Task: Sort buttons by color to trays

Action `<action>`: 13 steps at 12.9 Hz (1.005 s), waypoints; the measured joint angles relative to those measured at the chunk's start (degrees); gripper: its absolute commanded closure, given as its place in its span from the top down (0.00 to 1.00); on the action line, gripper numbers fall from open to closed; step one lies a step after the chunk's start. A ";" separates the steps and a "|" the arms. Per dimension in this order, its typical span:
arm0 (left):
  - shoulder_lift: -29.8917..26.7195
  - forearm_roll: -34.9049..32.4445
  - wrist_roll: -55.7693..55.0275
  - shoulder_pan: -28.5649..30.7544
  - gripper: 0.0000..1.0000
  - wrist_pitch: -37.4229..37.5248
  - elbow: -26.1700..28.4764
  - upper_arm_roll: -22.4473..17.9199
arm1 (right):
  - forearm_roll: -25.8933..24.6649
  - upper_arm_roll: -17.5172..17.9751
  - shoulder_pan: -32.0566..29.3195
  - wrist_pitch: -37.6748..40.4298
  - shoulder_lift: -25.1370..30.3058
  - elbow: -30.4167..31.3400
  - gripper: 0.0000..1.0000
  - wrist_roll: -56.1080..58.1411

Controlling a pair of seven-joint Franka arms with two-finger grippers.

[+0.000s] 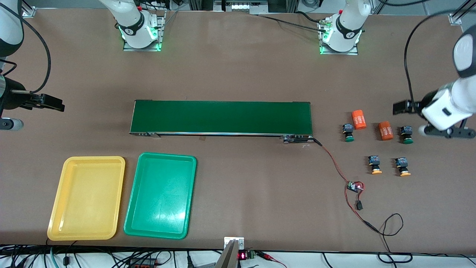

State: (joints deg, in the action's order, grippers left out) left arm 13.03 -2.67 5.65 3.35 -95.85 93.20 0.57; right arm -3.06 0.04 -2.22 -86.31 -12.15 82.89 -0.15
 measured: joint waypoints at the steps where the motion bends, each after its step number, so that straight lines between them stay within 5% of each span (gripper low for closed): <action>1: 2.21 0.00 0.01 0.71 1.00 -3.71 0.23 -0.02 | 0.00 0.00 0.04 -0.03 0.00 0.03 1.00 0.02; 12: 21.17 0.00 0.02 3.18 1.00 -47.55 10.88 -0.16 | -0.01 0.02 0.09 -0.43 -0.01 0.32 1.00 0.07; 13: 21.94 0.00 0.02 3.36 0.91 -51.33 12.89 -0.17 | -0.01 0.02 0.09 -0.42 -0.02 0.37 1.00 0.07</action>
State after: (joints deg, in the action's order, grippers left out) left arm 34.96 -2.67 5.67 6.71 -147.17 106.10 0.40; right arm -3.07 0.06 -2.13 -86.73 -12.17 83.25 -0.09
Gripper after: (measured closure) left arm 0.000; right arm 0.000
